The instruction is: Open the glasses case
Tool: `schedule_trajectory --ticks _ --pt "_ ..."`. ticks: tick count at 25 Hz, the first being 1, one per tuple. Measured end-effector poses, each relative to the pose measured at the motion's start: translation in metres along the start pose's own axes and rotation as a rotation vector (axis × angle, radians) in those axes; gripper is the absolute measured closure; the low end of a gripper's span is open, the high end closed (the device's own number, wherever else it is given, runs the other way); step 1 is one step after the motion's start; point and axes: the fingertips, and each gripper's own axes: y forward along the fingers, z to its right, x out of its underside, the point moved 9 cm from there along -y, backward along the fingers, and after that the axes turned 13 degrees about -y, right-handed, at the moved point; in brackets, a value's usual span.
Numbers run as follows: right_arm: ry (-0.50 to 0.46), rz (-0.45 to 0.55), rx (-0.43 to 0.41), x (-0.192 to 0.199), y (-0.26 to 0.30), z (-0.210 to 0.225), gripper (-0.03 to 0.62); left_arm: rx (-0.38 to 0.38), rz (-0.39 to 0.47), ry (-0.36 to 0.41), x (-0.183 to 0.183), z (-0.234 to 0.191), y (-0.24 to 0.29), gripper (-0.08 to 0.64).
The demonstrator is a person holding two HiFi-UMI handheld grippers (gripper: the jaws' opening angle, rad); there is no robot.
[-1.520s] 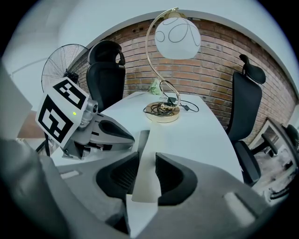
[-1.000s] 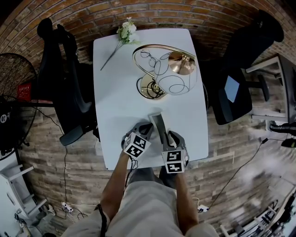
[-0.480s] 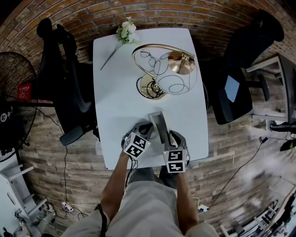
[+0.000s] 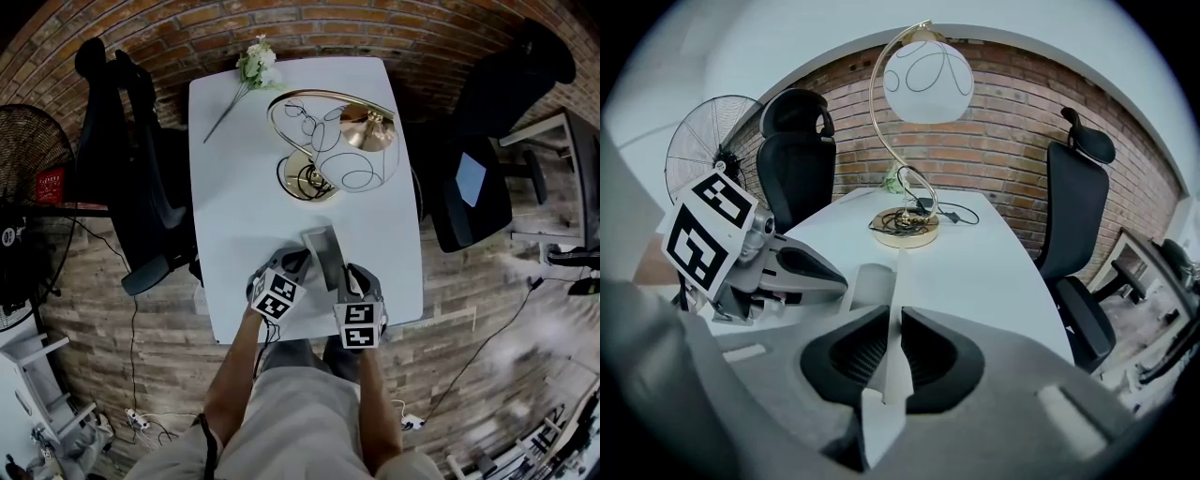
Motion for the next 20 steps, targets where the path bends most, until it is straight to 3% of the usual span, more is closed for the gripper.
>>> schedule_trajectory --ticks 20 --pt "0.031 -0.013 0.037 0.008 -0.001 0.013 0.561 -0.014 -0.005 -0.009 0.001 0.0 0.0 0.558"
